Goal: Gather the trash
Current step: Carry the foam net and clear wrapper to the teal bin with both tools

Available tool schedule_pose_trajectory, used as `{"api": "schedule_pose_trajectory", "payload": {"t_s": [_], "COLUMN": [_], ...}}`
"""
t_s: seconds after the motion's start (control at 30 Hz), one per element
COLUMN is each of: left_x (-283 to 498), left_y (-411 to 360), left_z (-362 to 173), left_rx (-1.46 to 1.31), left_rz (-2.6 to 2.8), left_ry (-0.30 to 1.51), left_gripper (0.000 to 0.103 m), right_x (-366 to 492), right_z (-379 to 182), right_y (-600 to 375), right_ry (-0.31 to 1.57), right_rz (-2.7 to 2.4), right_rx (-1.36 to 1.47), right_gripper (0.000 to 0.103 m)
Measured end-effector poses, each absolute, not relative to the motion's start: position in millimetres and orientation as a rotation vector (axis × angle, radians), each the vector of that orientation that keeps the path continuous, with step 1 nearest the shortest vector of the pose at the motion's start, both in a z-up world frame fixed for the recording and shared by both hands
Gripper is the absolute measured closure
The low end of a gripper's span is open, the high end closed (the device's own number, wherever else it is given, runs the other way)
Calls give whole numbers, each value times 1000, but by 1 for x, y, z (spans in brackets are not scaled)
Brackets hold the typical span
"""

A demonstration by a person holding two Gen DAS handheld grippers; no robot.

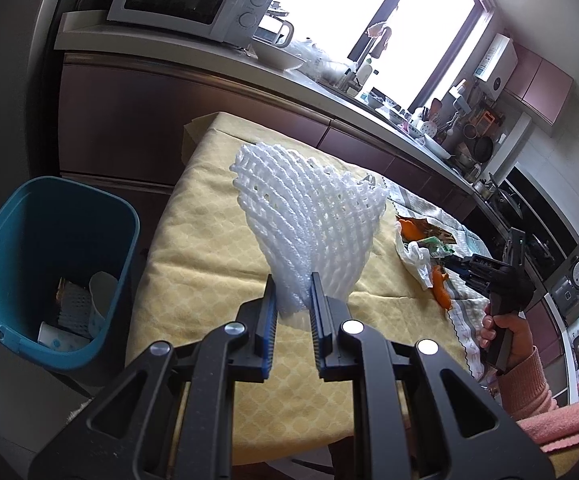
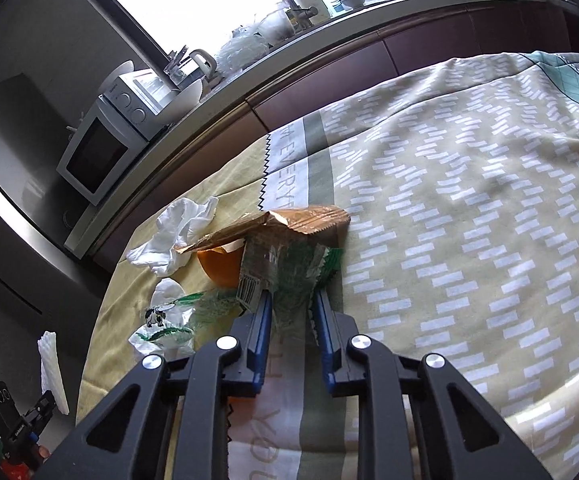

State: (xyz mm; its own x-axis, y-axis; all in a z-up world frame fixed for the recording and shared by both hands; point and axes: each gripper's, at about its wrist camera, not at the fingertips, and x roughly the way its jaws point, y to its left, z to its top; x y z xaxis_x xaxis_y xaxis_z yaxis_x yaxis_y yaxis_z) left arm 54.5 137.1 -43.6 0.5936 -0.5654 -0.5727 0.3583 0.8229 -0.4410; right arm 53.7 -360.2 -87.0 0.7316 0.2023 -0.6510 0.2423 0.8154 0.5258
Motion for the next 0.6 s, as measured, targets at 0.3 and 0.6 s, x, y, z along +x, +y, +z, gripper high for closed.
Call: {"api": "schedule_pose_trajectory", "payload": {"t_s": [0.3,0.6], "left_x": [53,50], "left_y": [140,157], "left_z": [-43,-38], "left_rx": [-294,-294], "left_rz": [-531,-482], "left_ry": [759,738], "left_gripper": [88,88], "right_x": [32,7], "right_z": [-71,-26], "right_y": [-358,-329], "right_ry": [722,644], "right_rz": [13,106], "right_rx": [618,534], "right_gripper": [93,94]}}
